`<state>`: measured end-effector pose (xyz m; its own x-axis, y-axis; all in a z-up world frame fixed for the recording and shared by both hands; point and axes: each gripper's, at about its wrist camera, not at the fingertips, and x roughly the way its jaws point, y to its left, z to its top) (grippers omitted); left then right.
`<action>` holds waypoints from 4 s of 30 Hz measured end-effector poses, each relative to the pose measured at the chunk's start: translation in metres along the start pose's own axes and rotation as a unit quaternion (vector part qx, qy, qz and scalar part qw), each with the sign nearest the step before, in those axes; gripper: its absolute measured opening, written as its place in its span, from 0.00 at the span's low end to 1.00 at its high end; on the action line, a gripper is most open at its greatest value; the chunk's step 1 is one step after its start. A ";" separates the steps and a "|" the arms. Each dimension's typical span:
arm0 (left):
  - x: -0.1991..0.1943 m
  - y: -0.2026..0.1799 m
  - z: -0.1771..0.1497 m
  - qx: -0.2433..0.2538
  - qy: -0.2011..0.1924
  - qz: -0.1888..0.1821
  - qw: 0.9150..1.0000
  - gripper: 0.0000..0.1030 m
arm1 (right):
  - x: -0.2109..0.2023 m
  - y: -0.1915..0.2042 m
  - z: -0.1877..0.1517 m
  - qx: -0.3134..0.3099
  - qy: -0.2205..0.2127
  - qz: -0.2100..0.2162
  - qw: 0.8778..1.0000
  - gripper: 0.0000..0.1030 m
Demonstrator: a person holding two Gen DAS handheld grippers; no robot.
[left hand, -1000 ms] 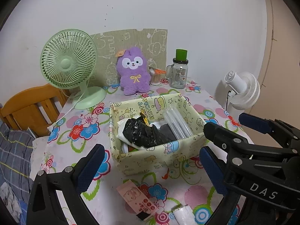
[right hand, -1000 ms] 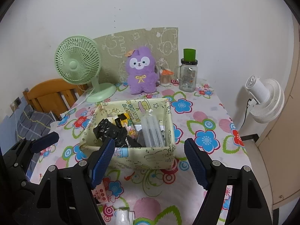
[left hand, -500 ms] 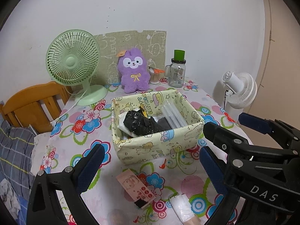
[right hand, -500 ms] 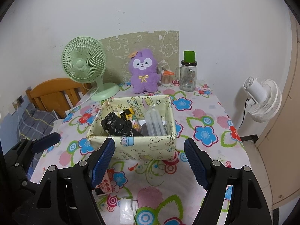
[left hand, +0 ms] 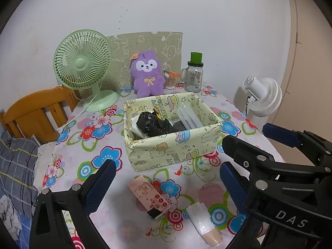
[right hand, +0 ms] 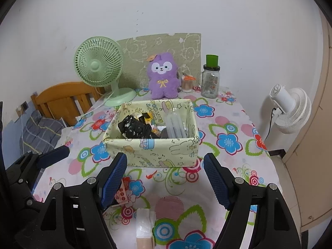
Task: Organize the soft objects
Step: 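Move the left tool to the pink card while the right tool approaches the white-beige roll, then grasp the pink card with the left tool while the right tool grasps the white-beige roll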
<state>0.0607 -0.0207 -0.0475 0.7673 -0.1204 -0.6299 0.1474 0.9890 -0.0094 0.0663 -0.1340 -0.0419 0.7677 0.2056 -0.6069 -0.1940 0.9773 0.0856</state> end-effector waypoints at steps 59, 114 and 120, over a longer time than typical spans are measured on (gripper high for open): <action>0.062 0.026 -0.105 -0.010 0.104 -0.007 0.994 0.79 | 0.077 0.032 -0.095 -0.014 0.119 0.015 0.993 0.61; 0.113 0.031 -0.071 -0.042 0.099 0.019 0.994 0.45 | 0.132 0.009 -0.061 0.029 0.140 0.028 0.989 0.27; 0.113 0.031 -0.071 -0.041 0.097 0.020 0.994 0.42 | 0.132 0.011 -0.062 0.028 0.139 0.031 0.989 0.27</action>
<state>0.1075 0.0022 -0.1738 0.6352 -0.0694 -0.7692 0.0606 0.9974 -0.0399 0.1283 -0.0995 -0.1701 0.5572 0.2497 -0.7919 -0.1948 0.9664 0.1677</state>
